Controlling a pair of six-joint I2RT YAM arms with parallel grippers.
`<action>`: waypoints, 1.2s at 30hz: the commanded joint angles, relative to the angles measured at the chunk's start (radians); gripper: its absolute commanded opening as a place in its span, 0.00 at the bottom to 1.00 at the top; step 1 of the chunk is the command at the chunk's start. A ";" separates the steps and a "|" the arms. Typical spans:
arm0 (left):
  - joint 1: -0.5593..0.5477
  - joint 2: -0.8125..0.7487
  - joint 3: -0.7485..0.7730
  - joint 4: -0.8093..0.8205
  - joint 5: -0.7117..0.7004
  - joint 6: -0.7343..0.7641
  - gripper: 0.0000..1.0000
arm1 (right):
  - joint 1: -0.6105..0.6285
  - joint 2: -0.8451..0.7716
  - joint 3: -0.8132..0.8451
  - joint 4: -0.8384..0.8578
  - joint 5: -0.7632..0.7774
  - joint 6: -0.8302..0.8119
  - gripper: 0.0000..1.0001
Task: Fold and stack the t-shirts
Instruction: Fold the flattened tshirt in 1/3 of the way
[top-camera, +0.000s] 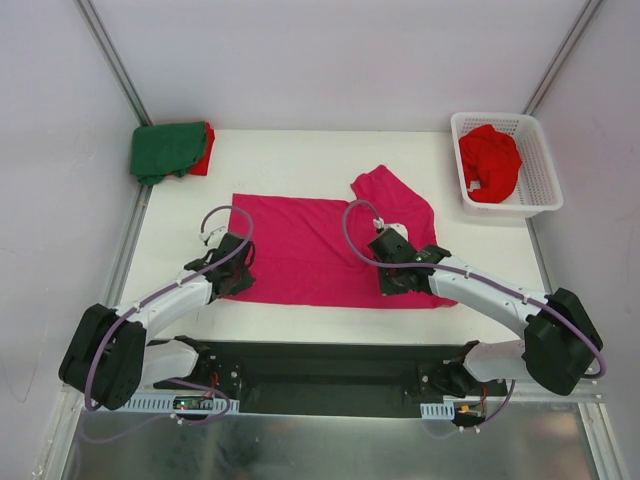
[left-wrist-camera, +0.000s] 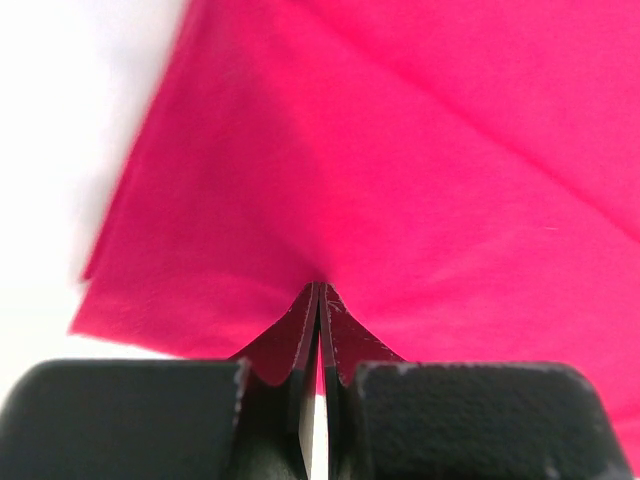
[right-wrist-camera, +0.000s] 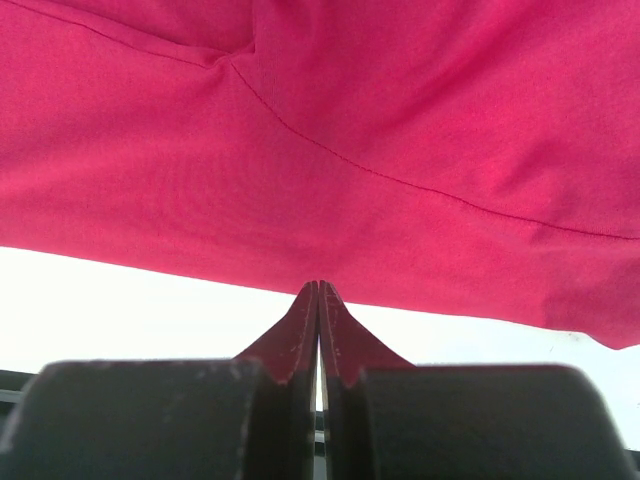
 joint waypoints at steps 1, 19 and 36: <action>-0.006 -0.056 -0.036 -0.082 -0.072 -0.063 0.00 | 0.005 -0.027 0.018 -0.015 0.015 -0.014 0.01; -0.007 -0.305 -0.120 -0.229 -0.132 -0.173 0.00 | 0.005 0.006 0.057 -0.007 -0.006 -0.037 0.01; 0.139 -0.101 0.384 -0.047 -0.053 0.393 0.00 | -0.324 0.151 0.451 -0.017 -0.156 -0.190 0.15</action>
